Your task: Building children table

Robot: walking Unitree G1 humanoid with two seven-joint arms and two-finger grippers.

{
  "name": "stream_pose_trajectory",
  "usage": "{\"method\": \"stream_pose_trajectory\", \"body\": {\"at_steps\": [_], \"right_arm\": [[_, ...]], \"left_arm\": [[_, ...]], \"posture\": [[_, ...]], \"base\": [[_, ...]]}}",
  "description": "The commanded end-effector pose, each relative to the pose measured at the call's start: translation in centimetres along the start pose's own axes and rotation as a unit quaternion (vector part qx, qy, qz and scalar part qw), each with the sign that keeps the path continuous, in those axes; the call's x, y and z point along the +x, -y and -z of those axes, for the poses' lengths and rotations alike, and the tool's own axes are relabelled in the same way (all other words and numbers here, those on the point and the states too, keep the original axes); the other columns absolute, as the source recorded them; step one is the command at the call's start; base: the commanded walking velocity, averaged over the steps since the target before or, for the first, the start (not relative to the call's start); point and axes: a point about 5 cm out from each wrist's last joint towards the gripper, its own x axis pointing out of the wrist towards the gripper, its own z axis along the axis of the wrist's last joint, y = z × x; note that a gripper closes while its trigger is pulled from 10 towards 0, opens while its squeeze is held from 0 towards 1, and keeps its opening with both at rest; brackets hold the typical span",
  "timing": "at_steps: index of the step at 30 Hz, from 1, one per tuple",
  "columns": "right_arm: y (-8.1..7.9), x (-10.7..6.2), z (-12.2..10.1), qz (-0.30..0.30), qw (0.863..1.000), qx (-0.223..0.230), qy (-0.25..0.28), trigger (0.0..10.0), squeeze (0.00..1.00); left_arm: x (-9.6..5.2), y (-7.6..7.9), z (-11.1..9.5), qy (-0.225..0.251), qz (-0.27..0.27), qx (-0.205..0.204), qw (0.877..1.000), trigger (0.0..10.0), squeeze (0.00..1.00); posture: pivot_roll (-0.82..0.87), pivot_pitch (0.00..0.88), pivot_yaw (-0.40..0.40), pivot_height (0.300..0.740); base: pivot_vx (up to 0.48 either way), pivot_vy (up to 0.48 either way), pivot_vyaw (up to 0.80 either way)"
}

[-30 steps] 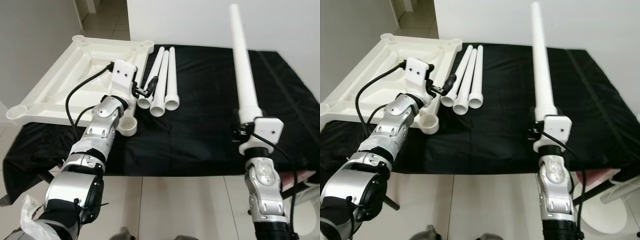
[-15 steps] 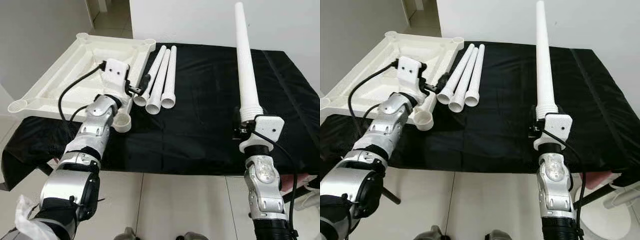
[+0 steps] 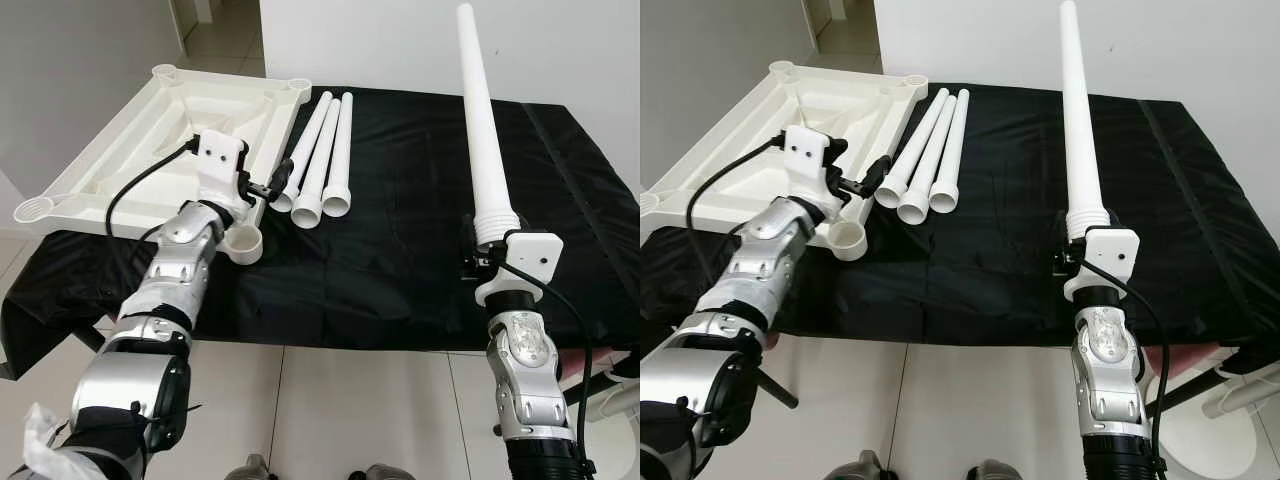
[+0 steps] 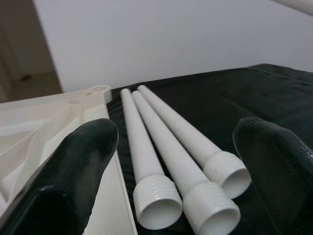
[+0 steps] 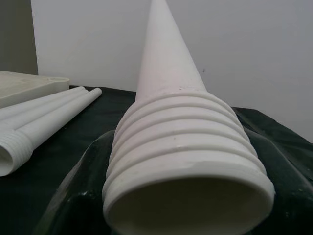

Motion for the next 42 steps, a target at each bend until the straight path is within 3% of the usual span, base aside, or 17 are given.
{"method": "stream_pose_trajectory", "body": {"at_steps": [1,5,6,7,16,18,21,27,29,31,35,42], "right_arm": [[0.5,0.0,-0.6,-0.002,1.000,-0.004,0.019,10.0,0.00],[0.6,0.0,-0.6,-0.002,1.000,-0.005,0.019,10.0,0.00],[0.6,0.0,-0.6,-0.003,1.000,-0.006,0.019,10.0,0.00],[0.6,0.0,-0.6,-0.006,1.000,-0.007,0.018,10.0,0.00],[0.3,0.1,-0.5,-0.012,1.000,-0.005,0.018,10.0,0.00],[0.3,0.1,-0.6,-0.013,1.000,-0.005,0.018,10.0,0.00],[0.5,-0.1,-0.5,-0.010,1.000,-0.005,0.016,10.0,0.00],[0.5,-0.1,-0.5,-0.010,1.000,-0.005,0.015,10.0,0.00],[0.5,-0.2,-0.5,-0.009,1.000,-0.005,0.015,10.0,0.00],[0.7,-0.4,-0.5,-0.005,1.000,-0.006,0.014,10.0,0.00],[0.8,-0.5,-0.5,-0.002,1.000,-0.008,0.013,10.0,0.00],[1.2,-0.6,-0.5,0.004,1.000,-0.012,0.013,10.0,0.00]], "left_arm": [[-1.1,-1.0,0.7,-0.037,0.023,0.041,0.998,10.0,0.00],[-1.5,-1.4,0.9,-0.054,0.024,0.059,0.997,10.0,0.00],[-1.8,-1.8,1.1,-0.064,0.024,0.073,0.995,10.0,0.00],[-2.4,-3.2,1.6,-0.104,-0.008,0.102,0.989,10.0,0.00],[-3.1,-4.8,2.3,-0.155,-0.072,0.113,0.979,10.0,0.00],[-3.8,-6.2,2.9,-0.204,-0.125,0.124,0.963,10.0,0.00],[-4.3,-7.3,2.8,-0.231,-0.166,0.169,0.944,10.0,0.00],[-4.4,-7.5,2.8,-0.239,-0.172,0.193,0.936,10.0,0.00],[-4.4,-7.5,2.8,-0.241,-0.165,0.207,0.934,10.0,0.00],[-3.9,-6.3,3.1,-0.236,-0.106,0.229,0.939,10.0,0.00],[-3.6,-5.1,3.5,-0.236,-0.046,0.247,0.939,10.0,0.00],[-3.1,-2.5,4.7,-0.255,0.068,0.281,0.923,10.0,0.00]], "posture": [[-0.01,0.000,0.004,0.740],[-0.01,0.000,0.004,0.740],[-0.01,0.000,0.003,0.740],[0.00,0.000,-0.005,0.740],[0.00,0.000,-0.007,0.740],[0.00,0.000,-0.005,0.740],[0.00,0.000,-0.003,0.740],[-0.01,0.000,0.000,0.740],[-0.01,0.000,0.002,0.740],[-0.02,0.000,0.009,0.740],[-0.02,0.003,0.012,0.740],[-0.02,0.010,0.021,0.740]], "base": [[0.000,0.000,0.00],[0.000,0.000,0.00],[0.000,0.000,0.00],[0.000,0.000,0.00],[0.000,0.000,0.00],[0.000,0.000,0.00],[0.000,0.000,0.00],[0.000,0.000,0.00],[0.000,0.000,0.00],[0.000,0.000,0.00],[0.000,0.000,0.00],[0.000,0.000,0.00]]}}
